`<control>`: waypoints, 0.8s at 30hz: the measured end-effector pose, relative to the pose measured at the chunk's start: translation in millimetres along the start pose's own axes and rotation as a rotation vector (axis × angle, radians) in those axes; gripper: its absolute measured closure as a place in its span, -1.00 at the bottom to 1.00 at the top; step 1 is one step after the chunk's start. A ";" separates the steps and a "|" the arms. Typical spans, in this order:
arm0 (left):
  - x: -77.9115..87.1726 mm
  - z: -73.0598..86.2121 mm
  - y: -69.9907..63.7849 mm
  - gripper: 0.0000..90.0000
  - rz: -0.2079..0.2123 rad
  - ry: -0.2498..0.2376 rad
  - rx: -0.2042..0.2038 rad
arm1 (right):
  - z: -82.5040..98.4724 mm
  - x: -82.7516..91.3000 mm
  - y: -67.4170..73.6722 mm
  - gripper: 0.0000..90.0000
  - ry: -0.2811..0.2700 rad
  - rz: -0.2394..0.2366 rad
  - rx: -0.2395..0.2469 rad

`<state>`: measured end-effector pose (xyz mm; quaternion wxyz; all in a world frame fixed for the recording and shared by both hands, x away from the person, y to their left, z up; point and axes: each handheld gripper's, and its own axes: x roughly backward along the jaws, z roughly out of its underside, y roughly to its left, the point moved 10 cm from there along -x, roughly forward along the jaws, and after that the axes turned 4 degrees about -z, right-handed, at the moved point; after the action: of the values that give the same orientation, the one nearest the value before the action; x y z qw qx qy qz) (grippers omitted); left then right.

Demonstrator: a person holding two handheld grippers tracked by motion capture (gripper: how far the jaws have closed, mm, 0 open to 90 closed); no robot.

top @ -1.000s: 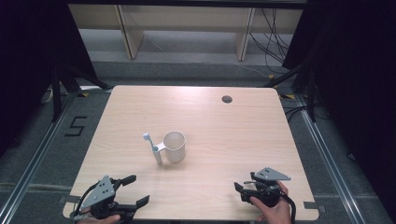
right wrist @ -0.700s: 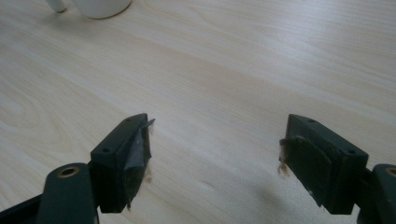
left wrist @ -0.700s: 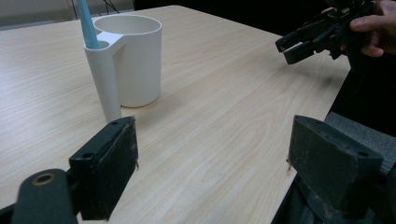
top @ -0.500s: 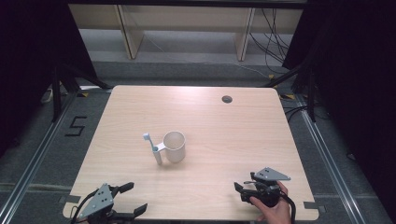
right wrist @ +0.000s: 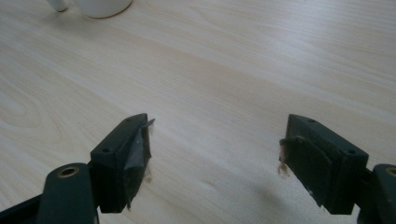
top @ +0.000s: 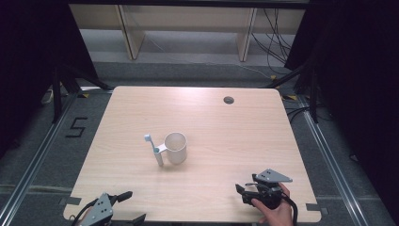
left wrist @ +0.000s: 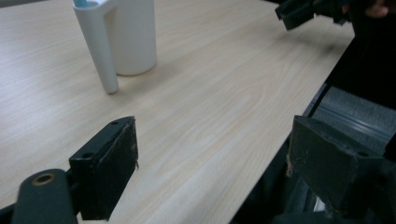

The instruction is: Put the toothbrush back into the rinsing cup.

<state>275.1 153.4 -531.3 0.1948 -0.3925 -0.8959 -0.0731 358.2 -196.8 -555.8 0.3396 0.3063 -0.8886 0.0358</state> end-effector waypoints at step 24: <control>9.7 27.3 -15.7 -0.66 0.001 0.119 -0.064 | 0.1 0.6 1.7 -0.47 0.002 -0.006 0.002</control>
<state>249.7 157.0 -552.0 0.2352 -0.3940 -0.8797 -0.1246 356.7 -195.8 -555.3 0.3404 0.3092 -0.8872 0.0362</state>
